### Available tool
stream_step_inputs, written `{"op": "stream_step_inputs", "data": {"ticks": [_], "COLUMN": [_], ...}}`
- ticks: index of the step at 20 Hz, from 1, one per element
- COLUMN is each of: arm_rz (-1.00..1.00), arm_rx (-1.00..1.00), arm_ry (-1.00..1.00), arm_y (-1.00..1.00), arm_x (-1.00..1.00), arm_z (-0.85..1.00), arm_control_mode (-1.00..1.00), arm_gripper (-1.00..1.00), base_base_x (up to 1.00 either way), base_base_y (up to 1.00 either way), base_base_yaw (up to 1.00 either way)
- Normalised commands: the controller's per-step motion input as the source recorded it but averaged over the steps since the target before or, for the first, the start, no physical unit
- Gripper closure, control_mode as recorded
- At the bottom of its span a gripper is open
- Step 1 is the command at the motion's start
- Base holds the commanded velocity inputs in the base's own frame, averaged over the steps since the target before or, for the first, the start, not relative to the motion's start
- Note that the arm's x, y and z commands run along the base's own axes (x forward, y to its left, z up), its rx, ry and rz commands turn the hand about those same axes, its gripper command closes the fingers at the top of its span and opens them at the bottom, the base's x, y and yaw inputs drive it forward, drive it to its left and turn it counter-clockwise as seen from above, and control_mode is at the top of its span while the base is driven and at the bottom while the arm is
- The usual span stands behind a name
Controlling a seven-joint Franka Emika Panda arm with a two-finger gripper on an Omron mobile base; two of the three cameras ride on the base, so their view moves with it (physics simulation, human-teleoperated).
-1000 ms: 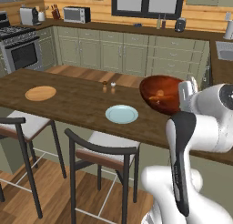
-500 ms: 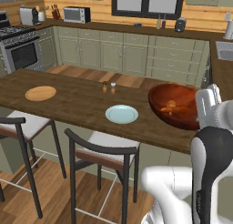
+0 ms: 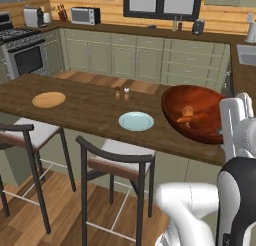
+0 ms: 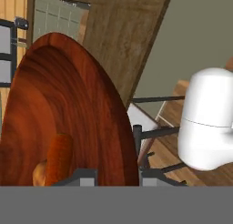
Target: Pick the chicken drumstick and carrot from their plates and place them in the bowl. Then put the bowl in the fridge.
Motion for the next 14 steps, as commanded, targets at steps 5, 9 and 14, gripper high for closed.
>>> {"op": "stream_step_inputs", "data": {"ticks": [5,9,14], "arm_rz": [0.00,0.00,0.00], "arm_rx": [0.00,0.00,0.00], "arm_ry": [0.00,0.00,0.00], "arm_y": [0.00,0.00,0.00], "arm_x": [0.00,0.00,0.00], "arm_z": [0.00,0.00,0.00], "arm_control_mode": [1.00,1.00,1.00], "arm_gripper": [1.00,1.00,1.00], "base_base_x": [-0.23,0.00,0.05], "base_base_y": [0.76,1.00,1.00], "base_base_yaw": [0.00,0.00,0.00]}}
